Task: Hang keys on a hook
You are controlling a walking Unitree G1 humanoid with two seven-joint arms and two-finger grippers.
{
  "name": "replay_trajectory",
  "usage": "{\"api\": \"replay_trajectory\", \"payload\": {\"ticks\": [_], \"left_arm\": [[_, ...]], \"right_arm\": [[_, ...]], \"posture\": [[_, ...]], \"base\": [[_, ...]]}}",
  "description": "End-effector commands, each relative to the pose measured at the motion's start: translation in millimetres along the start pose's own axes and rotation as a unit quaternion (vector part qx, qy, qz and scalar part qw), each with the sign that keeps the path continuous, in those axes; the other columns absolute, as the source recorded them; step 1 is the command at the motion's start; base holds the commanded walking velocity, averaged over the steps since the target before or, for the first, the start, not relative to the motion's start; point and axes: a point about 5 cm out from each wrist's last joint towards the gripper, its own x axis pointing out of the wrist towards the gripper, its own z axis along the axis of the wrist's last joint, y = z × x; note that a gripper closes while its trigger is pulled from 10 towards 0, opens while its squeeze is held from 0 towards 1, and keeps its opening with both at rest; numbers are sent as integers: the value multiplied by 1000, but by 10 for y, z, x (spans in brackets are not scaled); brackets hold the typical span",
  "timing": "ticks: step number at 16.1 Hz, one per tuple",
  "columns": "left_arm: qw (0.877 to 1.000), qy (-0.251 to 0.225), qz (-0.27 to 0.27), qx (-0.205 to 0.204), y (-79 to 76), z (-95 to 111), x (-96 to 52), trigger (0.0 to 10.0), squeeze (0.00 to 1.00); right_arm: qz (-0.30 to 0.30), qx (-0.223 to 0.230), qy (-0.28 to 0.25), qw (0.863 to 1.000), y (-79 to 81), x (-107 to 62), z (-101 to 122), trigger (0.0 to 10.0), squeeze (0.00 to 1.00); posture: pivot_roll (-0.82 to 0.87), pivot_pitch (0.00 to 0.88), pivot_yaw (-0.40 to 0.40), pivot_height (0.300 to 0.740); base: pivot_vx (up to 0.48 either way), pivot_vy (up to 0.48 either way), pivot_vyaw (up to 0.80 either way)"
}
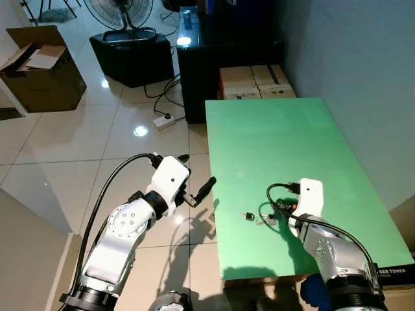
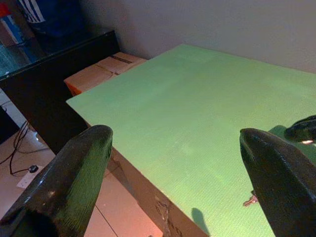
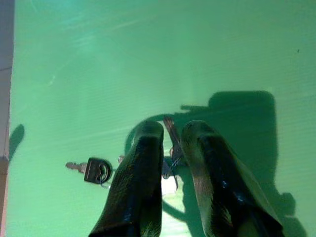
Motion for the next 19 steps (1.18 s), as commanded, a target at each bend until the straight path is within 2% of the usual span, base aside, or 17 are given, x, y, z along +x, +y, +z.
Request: {"api": "replay_trajectory", "payload": {"ticks": [1,6,9,10,11,16,17,18,19], "left_arm": [[1000,3,-2,10,14,-2,-7,10000,0],[1000,1,1,9,17,0,-15,10000,0],[1000,-4,-4,10,5,15,4,10000,0],[1000,-5,-6,11,3,23,7,10000,0],[1000,-6,-9,11,-6,23,1,10000,0],[1000,-3,-13,10,-32,23,7,10000,0],[1000,-3,-14,11,-33,22,8,10000,0],[1000,-3,-15,12,-36,25,10,10000,0],[1000,-2,-15,12,-36,25,10,10000,0]], "right_arm": [[-3,2,2,1000,14,-20,16,10000,1000],[-18,8,28,999,11,-76,-1,10000,1000],[-34,18,45,998,-6,-42,-21,10000,1000],[-46,25,51,997,-16,-39,-8,10000,424],[-51,30,49,997,-15,-41,7,10000,0],[-37,59,56,996,77,11,65,10000,0],[-33,57,57,996,93,13,71,10000,925],[-37,63,63,995,90,19,62,10000,1000],[-39,66,66,995,87,22,55,10000,1000]], "posture": [[-89,46,44,740],[-90,36,34,740],[-88,21,35,740],[-88,22,34,740],[-87,31,32,740],[-79,26,23,740],[-79,29,21,740],[-76,35,19,740],[-76,35,19,740]], "base": [[0,0,0],[0,0,0],[0,0,0],[0,0,0],[0,0,0],[0,0,0],[0,0,0],[0,0,0],[0,0,0]]}}
